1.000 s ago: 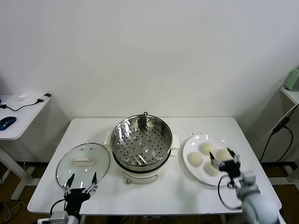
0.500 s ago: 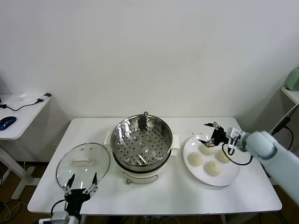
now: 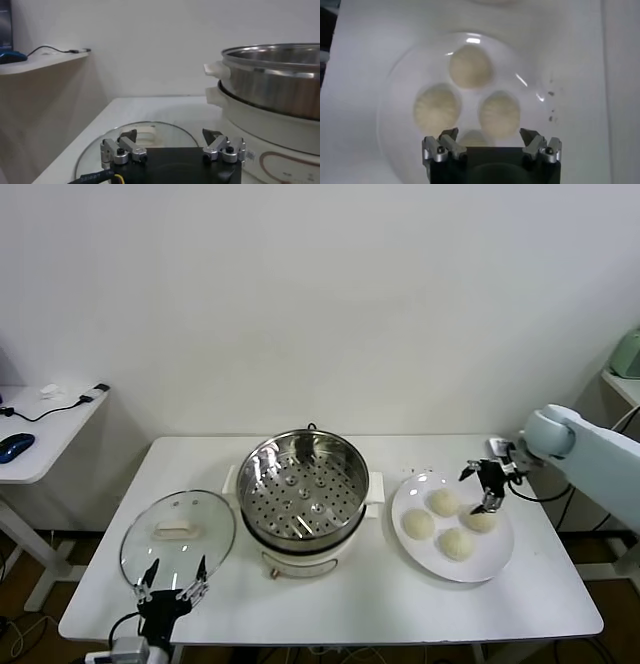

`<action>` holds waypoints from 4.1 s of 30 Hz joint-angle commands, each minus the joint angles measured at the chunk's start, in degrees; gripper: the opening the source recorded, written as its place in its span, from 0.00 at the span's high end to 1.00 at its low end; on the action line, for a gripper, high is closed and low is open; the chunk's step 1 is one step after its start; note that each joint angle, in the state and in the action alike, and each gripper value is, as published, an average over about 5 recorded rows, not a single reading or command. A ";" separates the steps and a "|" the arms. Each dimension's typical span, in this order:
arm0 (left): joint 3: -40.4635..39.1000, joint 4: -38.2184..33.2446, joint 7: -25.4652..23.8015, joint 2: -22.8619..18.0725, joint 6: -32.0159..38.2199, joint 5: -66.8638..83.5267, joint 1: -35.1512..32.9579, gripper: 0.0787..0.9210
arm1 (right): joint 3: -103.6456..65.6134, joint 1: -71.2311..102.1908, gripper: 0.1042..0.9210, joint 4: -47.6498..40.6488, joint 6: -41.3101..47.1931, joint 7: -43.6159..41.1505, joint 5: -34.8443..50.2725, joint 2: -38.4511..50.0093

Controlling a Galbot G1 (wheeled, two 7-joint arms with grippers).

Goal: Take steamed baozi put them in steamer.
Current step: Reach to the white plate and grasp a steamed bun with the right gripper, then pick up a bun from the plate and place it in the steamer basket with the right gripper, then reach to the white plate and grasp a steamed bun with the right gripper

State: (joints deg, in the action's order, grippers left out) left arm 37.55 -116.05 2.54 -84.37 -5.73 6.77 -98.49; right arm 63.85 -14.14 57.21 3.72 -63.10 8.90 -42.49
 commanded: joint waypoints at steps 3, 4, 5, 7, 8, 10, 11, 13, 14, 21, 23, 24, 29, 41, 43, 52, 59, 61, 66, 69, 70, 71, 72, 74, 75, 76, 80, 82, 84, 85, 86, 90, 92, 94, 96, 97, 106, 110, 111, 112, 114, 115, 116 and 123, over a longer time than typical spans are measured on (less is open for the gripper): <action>-0.11 1.15 -0.07 -0.12 0.15 -0.33 0.56 0.12 | 5.37 -0.58 0.12 -12.62 1.73 0.27 1.14 -10.03; -0.15 1.21 -0.09 -0.16 0.12 -0.41 0.63 0.12 | 4.63 0.17 0.12 -12.96 1.97 0.44 1.19 -10.34; -0.18 1.25 -0.10 -0.20 0.08 -0.48 0.67 0.12 | 4.16 0.76 0.12 -13.10 2.16 0.48 1.25 -10.53; -0.24 1.29 -0.14 -0.28 0.01 -0.64 0.71 0.12 | 3.52 1.83 0.12 -13.18 2.53 0.48 1.38 -10.76; -0.28 1.31 -0.15 -0.29 0.01 -0.72 0.71 0.12 | 3.12 2.31 0.12 -13.33 2.57 0.49 1.35 -10.87; -0.36 1.39 -0.20 -0.26 0.09 -0.82 0.71 0.12 | 2.10 3.26 0.12 -14.03 2.56 0.63 1.22 -11.24; -0.40 1.44 -0.22 -0.24 0.13 -0.87 0.70 0.12 | 1.61 3.59 0.12 -14.46 2.55 0.70 1.10 -11.47; -0.45 1.52 -0.27 -0.23 0.18 -0.93 0.69 0.12 | 0.78 4.16 0.12 -15.59 2.40 0.83 0.40 -12.02; -0.47 1.55 -0.28 -0.23 0.18 -0.96 0.69 0.12 | 0.53 4.33 0.12 -16.15 2.25 0.93 0.00 -12.29; -0.59 1.96 -0.25 -0.22 0.41 -1.19 0.79 0.12 | -1.81 5.75 0.12 -18.34 2.24 2.18 -1.06 -13.88; -0.64 1.97 -0.22 -0.24 0.45 -1.20 0.75 0.12 | -1.81 5.94 0.13 -18.17 2.40 2.22 -1.03 -14.03; -0.66 1.97 -0.20 -0.25 0.47 -1.21 0.73 0.12 | -1.83 6.03 0.14 -18.13 2.45 2.26 -1.04 -14.09; -0.74 2.01 -0.12 -0.26 0.45 -1.30 0.68 0.12 | -2.11 6.17 0.23 -18.22 2.56 2.47 -1.53 -14.23; -1.16 1.54 0.06 -0.51 0.81 -1.97 0.01 0.12 | 0.24 -0.56 0.35 -10.77 0.29 0.44 1.28 -10.27; -1.47 1.48 0.08 -0.61 1.03 -2.32 -0.19 0.12 | 3.64 -5.56 0.35 -7.37 -0.68 -0.18 2.77 -8.83; -2.23 0.27 -0.01 -0.80 1.17 -3.10 -0.48 0.12 | 21.32 -34.97 0.35 6.78 -8.45 -2.82 14.12 -12.76; -1.99 -0.19 0.00 -0.27 1.17 -3.05 -0.53 0.12 | 24.10 -42.97 0.35 18.25 -15.22 -4.21 19.33 -23.06; -2.07 -0.28 -0.01 -0.17 1.23 -3.18 -0.55 0.12 | 24.27 -41.94 0.35 20.42 -17.66 -4.39 18.54 -25.80; -1.96 -0.65 0.03 0.26 1.25 -3.33 -0.91 0.12 | 23.28 -35.08 0.35 17.71 -28.45 -3.45 8.16 -31.64; -1.82 -0.96 0.06 0.19 1.14 -3.31 -1.01 0.12 | 21.11 -29.39 0.35 10.77 -34.84 -2.11 0.80 -34.66; -1.79 -1.09 0.07 0.10 1.12 -3.30 -1.06 0.12 | 20.35 -27.56 0.35 8.56 -35.96 -1.84 -0.68 -35.50; -1.80 -1.23 0.09 0.01 1.12 -3.29 -1.15 0.12 | 19.78 -25.86 0.35 6.53 -36.83 -1.54 -1.75 -36.35; -1.80 -1.35 0.09 -0.08 1.12 -3.27 -1.24 0.12 | 19.48 -24.46 0.35 4.83 -37.31 -1.23 -2.27 -37.06; -1.87 -1.51 0.10 -0.19 1.14 -3.26 -1.44 0.12 | 19.31 -22.27 0.35 2.15 -37.91 -0.64 -3.02 -38.21; -1.92 -1.53 0.11 -0.20 1.16 -3.26 -1.49 0.12 | 19.07 -21.19 0.35 0.74 -38.24 -0.34 -3.88 -38.74; -1.95 -1.49 0.11 -0.20 1.17 -3.28 -1.48 0.12 | 18.52 -19.99 0.35 -0.85 -38.68 0.03 -5.30 -39.23; -1.97 -1.22 0.14 -0.18 1.21 -3.33 -1.25 0.12 | 13.85 -15.00 0.35 -8.60 -41.00 1.65 -14.15 -41.28; -1.94 -1.15 0.16 -0.15 1.21 -3.33 -1.19 0.12 | 11.67 -13.20 0.35 -12.80 -41.89 2.21 -16.51 -42.50; -1.96 -1.02 0.18 -0.12 1.20 -3.37 -1.10 0.12 | 10.35 -12.03 0.35 -15.91 -42.41 2.43 -17.05 -43.53; -1.97 -0.97 0.18 -0.13 1.19 -3.38 -1.06 0.12 | 10.08 -11.64 0.35 -16.99 -42.53 2.44 -17.04 -43.97; -1.99 -0.91 0.18 -0.13 1.19 -3.39 -1.01 0.12 | 9.87 -11.30 0.35 -17.84 -42.67 2.46 -17.06 -44.32; -1.99 -0.72 0.21 -0.17 1.16 -3.36 -0.81 0.12 | 9.04 -10.15 0.35 -19.85 -42.95 3.04 -17.58 -45.59; -1.95 -0.59 0.23 -0.18 1.13 -3.32 -0.61 0.12 | 8.57 -9.58 0.35 -21.03 -43.02 3.35 -17.79 -46.48; -1.91 -0.46 0.22 -0.17 1.07 -3.29 -0.35 0.12 | 8.37 -9.15 0.35 -22.21 -43.09 3.47 -17.80 -47.30; -1.89 -0.38 0.22 -0.16 1.01 -3.27 -0.13 0.12 | 8.26 -8.86 0.33 -23.28 -43.23 3.76 -17.77 -47.97; -1.87 -0.34 0.22 -0.15 0.99 -3.26 -0.04 0.12 | 8.20 -8.83 0.32 -23.64 -43.37 3.91 -17.66 -48.18; -1.83 -0.33 0.22 -0.18 0.91 -3.20 0.16 0.12 | 11.41 -13.51 0.12 -18.28 -43.33 1.22 -6.63 -45.06; -1.86 -0.40 0.20 -0.15 0.88 -3.23 0.09 0.12 | 13.91 -19.66 0.12 -14.88 -43.43 -1.78 0.54 -41.46; -1.88 -0.46 0.19 -0.15 0.87 -3.25 0.07 0.12 | 14.72 -21.68 0.12 -13.92 -43.10 -2.76 3.02 -40.22; -1.89 -0.53 0.19 -0.16 0.84 -3.26 0.04 0.12 | 15.98 -23.96 0.12 -12.68 -42.46 -3.72 6.04 -38.88; -1.90 -0.64 0.18 -0.19 0.78 -3.27 0.00 0.12 | 20.01 -28.86 0.12 -9.68 -39.55 -5.09 14.25 -35.74; -1.90 -0.67 0.17 -0.19 0.75 -3.27 -0.01 0.12 | 22.78 -31.43 0.12 -7.85 -37.17 -5.42 18.59 -33.89; -1.90 -0.69 0.17 -0.19 0.73 -3.27 -0.01 0.12 | 25.80 -33.81 0.12 -5.74 -34.12 -5.54 22.79 -32.00; -1.91 -0.38 0.21 -0.09 0.72 -3.11 0.47 0.12 | 41.89 -42.75 0.12 10.27 -12.05 -1.42 29.50 -13.25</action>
State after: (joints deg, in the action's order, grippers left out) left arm 35.66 -116.55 2.75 -84.52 -5.01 3.59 -98.19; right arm 89.24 -44.05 51.88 -27.10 -65.54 22.93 -73.37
